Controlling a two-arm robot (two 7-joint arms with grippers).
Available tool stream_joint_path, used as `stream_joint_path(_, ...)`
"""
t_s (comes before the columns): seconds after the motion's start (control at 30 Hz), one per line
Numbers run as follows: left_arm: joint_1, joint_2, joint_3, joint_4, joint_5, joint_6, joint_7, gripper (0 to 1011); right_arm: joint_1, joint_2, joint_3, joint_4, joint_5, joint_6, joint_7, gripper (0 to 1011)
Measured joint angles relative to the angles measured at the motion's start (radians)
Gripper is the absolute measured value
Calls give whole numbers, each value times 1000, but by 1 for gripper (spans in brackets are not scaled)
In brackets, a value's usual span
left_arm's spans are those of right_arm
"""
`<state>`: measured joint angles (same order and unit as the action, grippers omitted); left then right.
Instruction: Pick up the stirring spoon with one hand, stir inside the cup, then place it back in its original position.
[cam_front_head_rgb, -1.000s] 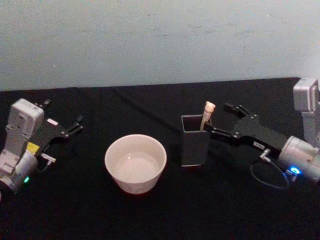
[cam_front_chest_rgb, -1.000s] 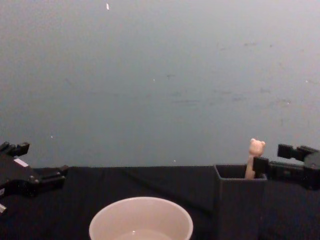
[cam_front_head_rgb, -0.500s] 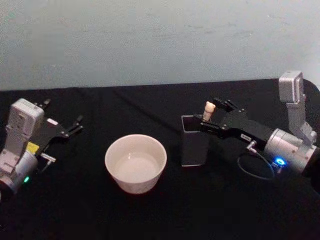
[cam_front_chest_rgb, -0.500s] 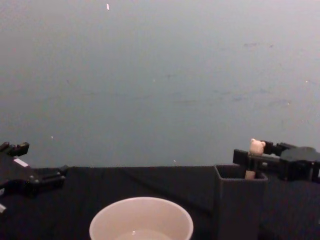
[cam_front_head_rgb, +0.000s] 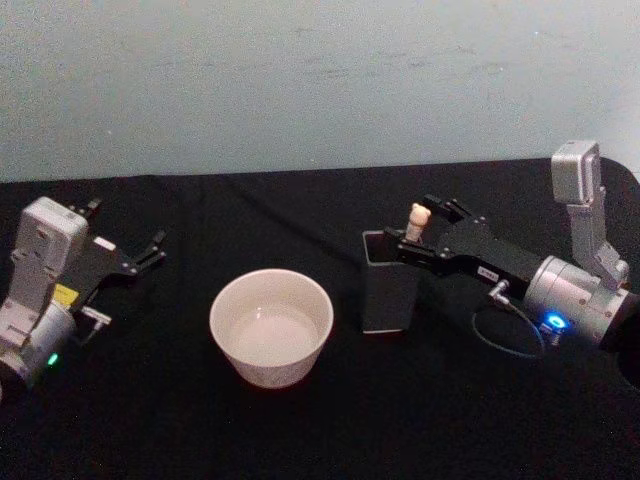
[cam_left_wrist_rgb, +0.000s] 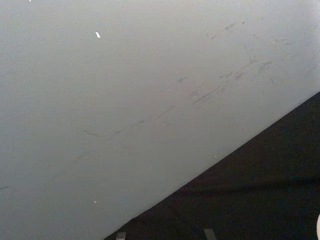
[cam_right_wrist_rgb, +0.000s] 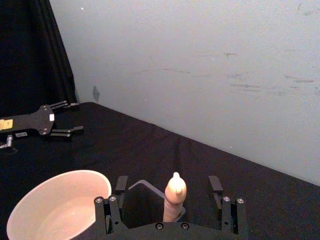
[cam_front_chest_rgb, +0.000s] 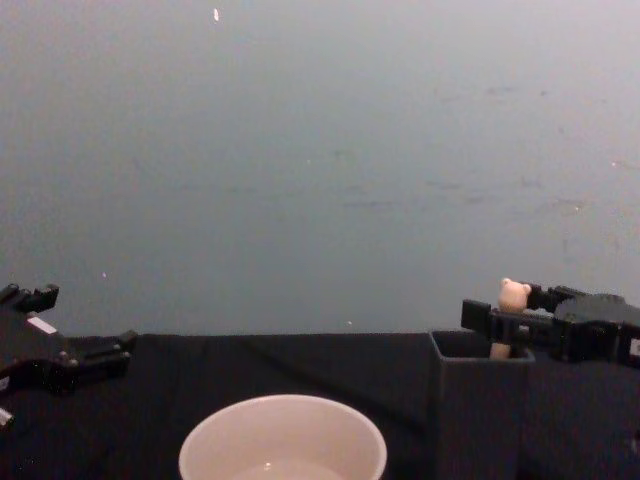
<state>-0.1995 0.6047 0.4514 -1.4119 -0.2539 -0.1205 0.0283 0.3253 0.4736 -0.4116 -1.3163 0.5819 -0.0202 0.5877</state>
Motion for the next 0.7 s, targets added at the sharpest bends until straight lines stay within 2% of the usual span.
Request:
stream_joint_path(0.1,0,0,0,0,0,0,0,1001,-1,1,1,-1,1,0,0,993)
stream_joint_path(0.23,0,0,0,0,0,0,0,1001,-2,1,1,-2,1,0,0,913)
stream_joint_path(0.7,0,0,0,0,0,0,0,1001,-3,2,2,-4,3,-2,1,503)
